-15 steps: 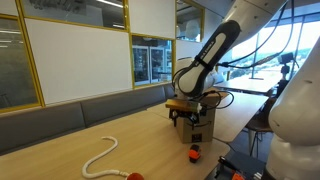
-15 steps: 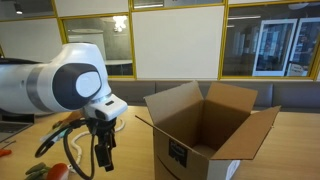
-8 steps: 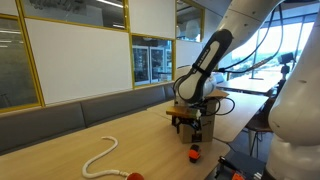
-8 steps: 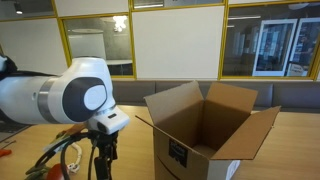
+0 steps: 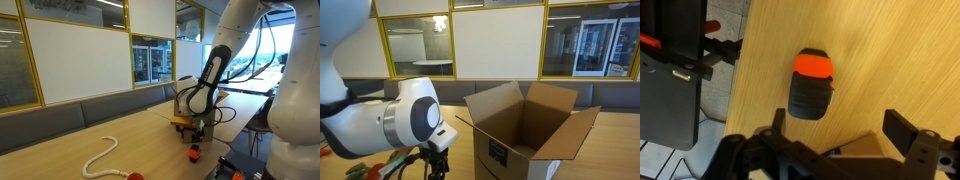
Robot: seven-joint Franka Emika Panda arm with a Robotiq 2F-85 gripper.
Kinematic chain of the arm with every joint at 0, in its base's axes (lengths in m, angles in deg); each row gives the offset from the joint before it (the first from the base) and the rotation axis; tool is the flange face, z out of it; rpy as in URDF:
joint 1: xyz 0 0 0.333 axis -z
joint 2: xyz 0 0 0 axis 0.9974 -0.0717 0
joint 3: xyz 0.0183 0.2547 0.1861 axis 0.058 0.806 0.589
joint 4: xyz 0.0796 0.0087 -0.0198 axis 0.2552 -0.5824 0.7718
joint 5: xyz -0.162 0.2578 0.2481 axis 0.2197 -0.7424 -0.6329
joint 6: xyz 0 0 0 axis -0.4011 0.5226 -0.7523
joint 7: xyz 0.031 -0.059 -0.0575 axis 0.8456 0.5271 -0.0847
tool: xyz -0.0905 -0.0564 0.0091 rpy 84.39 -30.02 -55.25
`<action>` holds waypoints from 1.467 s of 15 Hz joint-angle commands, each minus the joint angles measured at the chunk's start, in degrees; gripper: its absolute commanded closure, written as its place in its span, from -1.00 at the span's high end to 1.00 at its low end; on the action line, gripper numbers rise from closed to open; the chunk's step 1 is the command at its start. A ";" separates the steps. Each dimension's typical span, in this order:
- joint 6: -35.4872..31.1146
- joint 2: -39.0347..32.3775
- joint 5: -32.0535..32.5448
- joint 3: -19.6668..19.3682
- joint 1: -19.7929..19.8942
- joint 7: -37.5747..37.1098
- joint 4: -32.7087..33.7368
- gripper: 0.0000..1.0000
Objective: Move the box to the right, place the objects on the table inside the box
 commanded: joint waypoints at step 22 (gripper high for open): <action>-25.42 -18.10 31.75 -8.70 5.96 -19.62 0.17 -0.36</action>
